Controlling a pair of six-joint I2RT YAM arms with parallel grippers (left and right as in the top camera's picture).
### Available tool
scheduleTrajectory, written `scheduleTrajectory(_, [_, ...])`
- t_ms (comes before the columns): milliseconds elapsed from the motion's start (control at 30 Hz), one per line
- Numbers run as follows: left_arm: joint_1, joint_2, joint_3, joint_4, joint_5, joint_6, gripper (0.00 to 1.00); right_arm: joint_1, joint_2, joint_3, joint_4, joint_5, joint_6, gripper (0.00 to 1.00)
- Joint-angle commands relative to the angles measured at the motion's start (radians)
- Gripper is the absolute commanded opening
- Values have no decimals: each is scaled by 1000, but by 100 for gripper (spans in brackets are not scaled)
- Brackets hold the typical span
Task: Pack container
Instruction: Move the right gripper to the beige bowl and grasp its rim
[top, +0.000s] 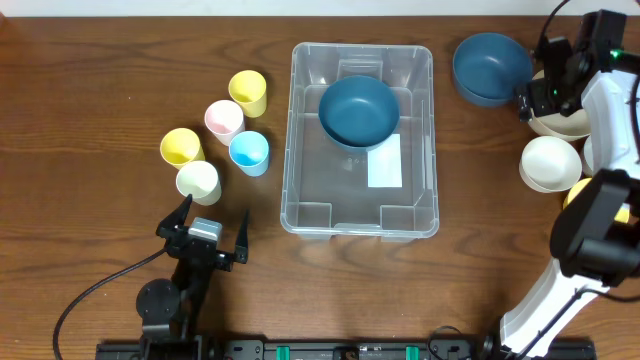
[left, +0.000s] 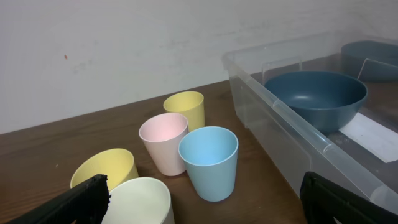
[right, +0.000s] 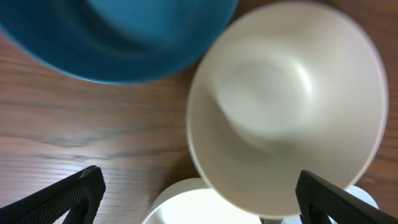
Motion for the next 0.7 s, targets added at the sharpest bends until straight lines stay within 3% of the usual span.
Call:
scheduleTrajectory(0, [4, -6, -19, -35, 6, 13, 98, -17, 66, -1, 18, 81, -47, 99])
scheduleTrajectory(333, [4, -6, -19, -35, 6, 13, 98, -19, 154, -1, 80, 68, -93, 91])
scheduleTrajectory(667, [4, -6, -19, -35, 6, 13, 98, -28, 201, -1, 97, 68, -105, 64])
